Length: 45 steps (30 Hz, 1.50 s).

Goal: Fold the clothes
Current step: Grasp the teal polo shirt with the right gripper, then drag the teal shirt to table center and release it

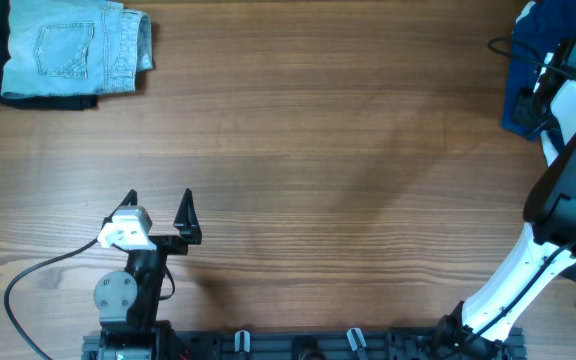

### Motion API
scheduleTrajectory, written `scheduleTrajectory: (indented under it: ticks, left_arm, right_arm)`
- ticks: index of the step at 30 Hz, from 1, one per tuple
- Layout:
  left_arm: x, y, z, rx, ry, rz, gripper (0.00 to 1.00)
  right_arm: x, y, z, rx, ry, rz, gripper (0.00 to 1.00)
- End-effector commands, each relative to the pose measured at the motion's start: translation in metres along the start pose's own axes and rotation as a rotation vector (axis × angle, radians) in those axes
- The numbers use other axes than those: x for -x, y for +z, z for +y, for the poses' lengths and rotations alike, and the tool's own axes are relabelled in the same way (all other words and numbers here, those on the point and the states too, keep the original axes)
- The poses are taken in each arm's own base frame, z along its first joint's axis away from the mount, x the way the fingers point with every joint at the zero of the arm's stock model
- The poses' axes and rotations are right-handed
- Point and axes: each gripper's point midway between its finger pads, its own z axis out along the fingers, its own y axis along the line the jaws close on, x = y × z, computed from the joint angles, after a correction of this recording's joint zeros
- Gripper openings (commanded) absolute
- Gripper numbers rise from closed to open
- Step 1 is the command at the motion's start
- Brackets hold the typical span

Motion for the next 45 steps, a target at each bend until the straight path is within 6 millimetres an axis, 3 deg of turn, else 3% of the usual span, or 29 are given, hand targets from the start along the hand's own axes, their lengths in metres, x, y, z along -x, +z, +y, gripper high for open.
scheduleTrajectory:
  ticks: [1, 5, 10, 15, 18, 21, 27, 28, 31, 35, 36, 40, 45]
  left_arm:
    - [-0.002, 0.0, 0.0, -0.001, -0.005, 0.001, 1.0]
    - [-0.002, 0.0, 0.0, -0.001, -0.005, 0.001, 1.0]
    - [-0.002, 0.0, 0.0, -0.001, -0.005, 0.001, 1.0]
    - [-0.002, 0.0, 0.0, -0.001, -0.005, 0.001, 1.0]
    - [-0.002, 0.0, 0.0, -0.001, -0.005, 0.001, 1.0]
    - [-0.002, 0.0, 0.0, -0.001, -0.005, 0.001, 1.0]
    - [-0.002, 0.0, 0.0, -0.001, -0.005, 0.001, 1.0]
    - [-0.002, 0.0, 0.0, -0.001, -0.005, 0.001, 1.0]
    - [-0.002, 0.0, 0.0, -0.001, -0.005, 0.001, 1.0]
    - [-0.002, 0.0, 0.0, -0.001, -0.005, 0.001, 1.0]
    - [-0.002, 0.0, 0.0, -0.001, -0.005, 0.001, 1.0]
    - [-0.002, 0.0, 0.0, -0.001, -0.005, 0.001, 1.0]
    - [-0.002, 0.0, 0.0, -0.001, -0.005, 0.001, 1.0]
  right_arm:
    - [0.01, -0.015, -0.006, -0.019, 0.092, -0.038, 0.05]
    - [0.029, -0.045, -0.012, -0.016, 0.131, -0.112, 0.04]
    - [0.054, -0.102, 0.009, 0.109, 0.118, -0.238, 0.04]
    - [0.079, -0.177, 0.059, 0.281, 0.043, -0.405, 0.04]
    - [0.086, -0.224, 0.105, 0.419, -0.025, -0.498, 0.04]
    - [0.084, -0.267, 0.164, 0.599, -0.06, -0.547, 0.04]
    - [0.05, -0.327, 0.281, 0.897, -0.147, -0.529, 0.04]
    - [0.033, -0.346, 0.322, 0.967, -0.185, -0.524, 0.04]
    - [-0.008, -0.38, 0.384, 1.094, -0.296, -0.51, 0.04]
    - [-0.081, -0.416, 0.455, 1.253, -0.437, -0.426, 0.04]
    - [-0.107, -0.426, 0.474, 1.297, -0.494, -0.4, 0.04]
    - [-0.167, -0.437, 0.51, 1.323, -0.6, -0.35, 0.04]
    - [-0.166, -0.445, 0.512, 1.298, -0.595, -0.394, 0.12]
